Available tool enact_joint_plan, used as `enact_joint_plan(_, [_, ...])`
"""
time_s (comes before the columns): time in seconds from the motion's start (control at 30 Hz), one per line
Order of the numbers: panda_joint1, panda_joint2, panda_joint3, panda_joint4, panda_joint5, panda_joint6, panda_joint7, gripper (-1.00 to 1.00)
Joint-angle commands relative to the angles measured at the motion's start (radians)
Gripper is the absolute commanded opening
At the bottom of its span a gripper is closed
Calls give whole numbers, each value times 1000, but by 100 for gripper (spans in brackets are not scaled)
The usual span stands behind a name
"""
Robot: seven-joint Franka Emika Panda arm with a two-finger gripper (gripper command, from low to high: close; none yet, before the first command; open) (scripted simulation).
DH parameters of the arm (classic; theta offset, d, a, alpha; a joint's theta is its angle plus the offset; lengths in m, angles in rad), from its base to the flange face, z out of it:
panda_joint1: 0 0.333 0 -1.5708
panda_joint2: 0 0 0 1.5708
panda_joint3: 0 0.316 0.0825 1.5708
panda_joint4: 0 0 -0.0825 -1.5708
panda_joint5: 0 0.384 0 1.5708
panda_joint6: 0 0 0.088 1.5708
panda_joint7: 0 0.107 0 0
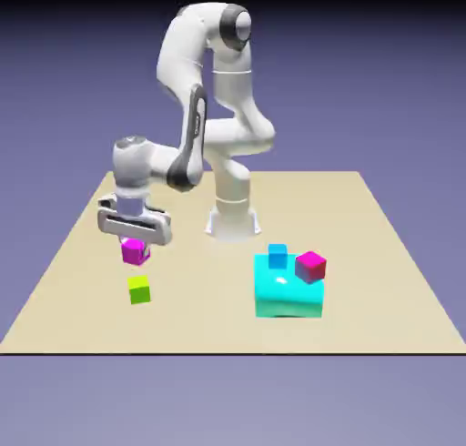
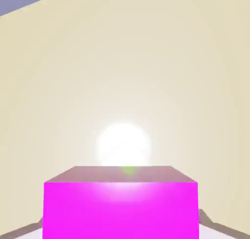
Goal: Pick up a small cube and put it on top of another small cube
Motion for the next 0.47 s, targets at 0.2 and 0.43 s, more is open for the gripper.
enact_joint_plan(0.2, [-129, 141, 187, 27, 305, 79, -223, -100])
enact_joint_plan(0.43, [-179, 198, 263, 38, 427, 111, -313, 100])
